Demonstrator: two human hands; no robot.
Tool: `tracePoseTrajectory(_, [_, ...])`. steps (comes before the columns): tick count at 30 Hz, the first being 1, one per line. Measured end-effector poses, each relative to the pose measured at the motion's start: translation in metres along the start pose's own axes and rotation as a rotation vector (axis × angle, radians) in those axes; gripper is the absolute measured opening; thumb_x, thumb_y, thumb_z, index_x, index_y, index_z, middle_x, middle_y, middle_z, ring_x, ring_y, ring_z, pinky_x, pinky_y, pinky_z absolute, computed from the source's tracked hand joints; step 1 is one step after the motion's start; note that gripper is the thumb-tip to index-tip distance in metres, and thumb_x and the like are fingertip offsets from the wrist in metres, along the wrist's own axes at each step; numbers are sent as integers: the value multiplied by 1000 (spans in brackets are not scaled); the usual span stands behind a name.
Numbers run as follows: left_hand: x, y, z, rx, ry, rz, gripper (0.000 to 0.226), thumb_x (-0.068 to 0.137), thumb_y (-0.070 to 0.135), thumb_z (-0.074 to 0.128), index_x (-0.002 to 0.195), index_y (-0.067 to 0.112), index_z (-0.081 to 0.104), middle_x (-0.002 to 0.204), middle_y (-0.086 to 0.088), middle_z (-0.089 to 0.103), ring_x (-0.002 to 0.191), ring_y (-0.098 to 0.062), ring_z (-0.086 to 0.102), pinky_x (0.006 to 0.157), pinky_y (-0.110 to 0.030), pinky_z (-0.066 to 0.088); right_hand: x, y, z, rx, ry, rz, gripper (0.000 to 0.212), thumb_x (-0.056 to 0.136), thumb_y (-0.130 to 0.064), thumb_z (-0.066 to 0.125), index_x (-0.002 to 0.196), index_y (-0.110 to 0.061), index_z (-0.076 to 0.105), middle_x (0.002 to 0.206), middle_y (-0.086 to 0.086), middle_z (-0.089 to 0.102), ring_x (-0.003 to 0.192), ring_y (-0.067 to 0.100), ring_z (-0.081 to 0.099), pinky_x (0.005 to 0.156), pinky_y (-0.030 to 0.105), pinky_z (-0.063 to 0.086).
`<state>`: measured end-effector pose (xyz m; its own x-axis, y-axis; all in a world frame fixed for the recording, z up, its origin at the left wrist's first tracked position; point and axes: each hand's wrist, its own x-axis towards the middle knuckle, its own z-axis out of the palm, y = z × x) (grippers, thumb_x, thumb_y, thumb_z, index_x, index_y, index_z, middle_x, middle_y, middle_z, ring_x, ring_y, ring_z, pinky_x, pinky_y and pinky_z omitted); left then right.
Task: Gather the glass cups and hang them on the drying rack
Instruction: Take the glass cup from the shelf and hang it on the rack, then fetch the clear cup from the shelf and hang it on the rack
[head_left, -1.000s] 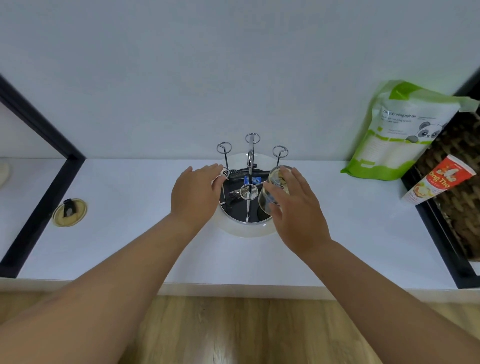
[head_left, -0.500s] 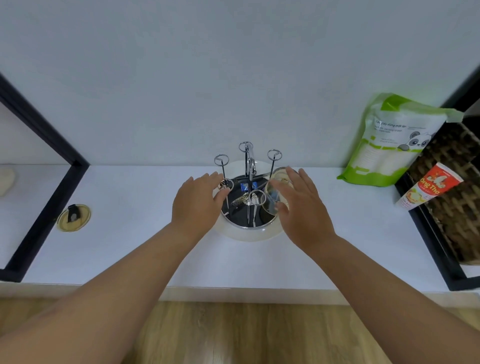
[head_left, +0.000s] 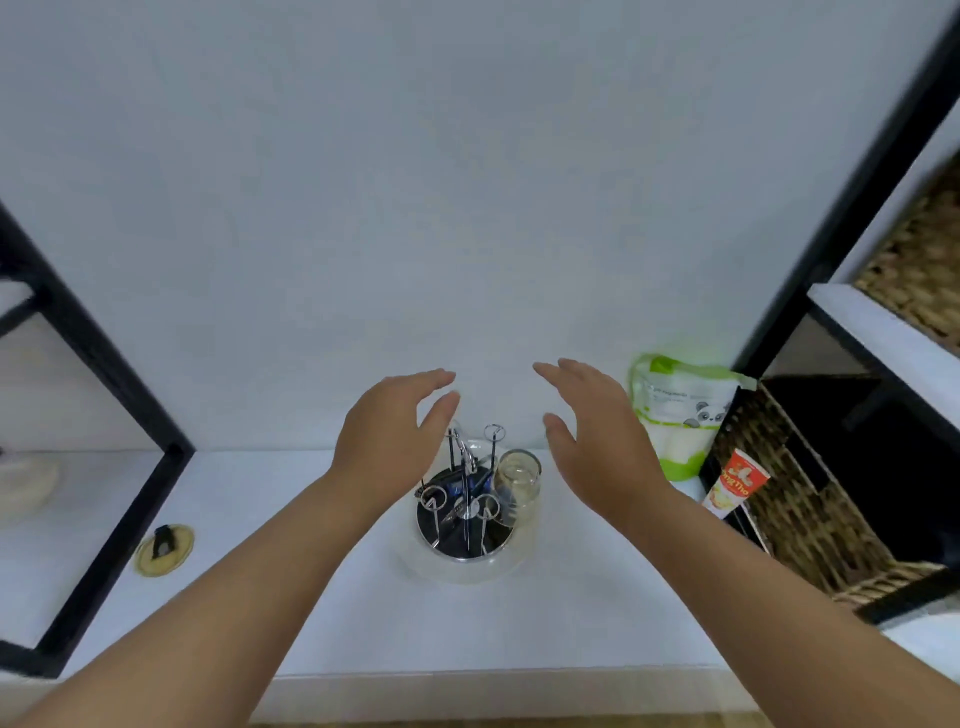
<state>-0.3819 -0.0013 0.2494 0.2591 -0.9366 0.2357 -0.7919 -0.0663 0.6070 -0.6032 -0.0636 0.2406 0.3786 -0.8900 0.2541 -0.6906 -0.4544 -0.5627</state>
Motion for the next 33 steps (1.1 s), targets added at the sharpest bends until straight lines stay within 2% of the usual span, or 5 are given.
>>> tracePoseTrajectory(4, [11, 74, -66, 4, 32, 97, 36, 103, 45, 54, 135, 34, 66, 137, 15, 65, 131, -9, 54, 106, -25, 37, 13, -39, -76, 4, 39, -40, 56, 104, -16, 56, 157, -32, 45, 163, -1, 41, 152, 18, 27, 112, 21, 19])
tracePoseTrajectory(11, [20, 197, -197, -68, 88, 209, 43, 103, 49, 52, 143, 33, 59, 146, 18, 57, 137, -3, 47, 110, -22, 32, 21, -116, -229, 55, 206, -149, 56, 104, -26, 60, 157, -32, 45, 153, -5, 51, 143, 19, 40, 110, 26, 31])
tracePoseTrajectory(17, [-6, 271, -279, -175, 150, 269, 50, 102, 56, 49, 148, 37, 51, 146, 20, 56, 135, 2, 47, 106, -23, 34, -7, -183, -331, 121, 293, -224, 58, 101, -50, 59, 155, -38, 44, 153, -11, 51, 145, 13, 40, 112, 31, 34])
tracePoseTrajectory(23, [-57, 312, -314, -144, 150, 414, 53, 102, 58, 45, 152, 41, 42, 150, 19, 51, 139, -1, 43, 109, -29, 35, -63, -234, -379, 128, 320, -274, 69, 94, -71, 52, 156, -43, 40, 154, -14, 48, 146, 10, 38, 117, 38, 36])
tracePoseTrajectory(33, [-114, 340, -336, -261, 98, 546, 54, 103, 59, 39, 154, 42, 38, 155, 20, 45, 144, 0, 36, 117, -35, 31, -156, -269, -414, 233, 412, -216, 68, 90, -79, 49, 151, -53, 40, 149, -24, 47, 138, -5, 39, 104, 20, 31])
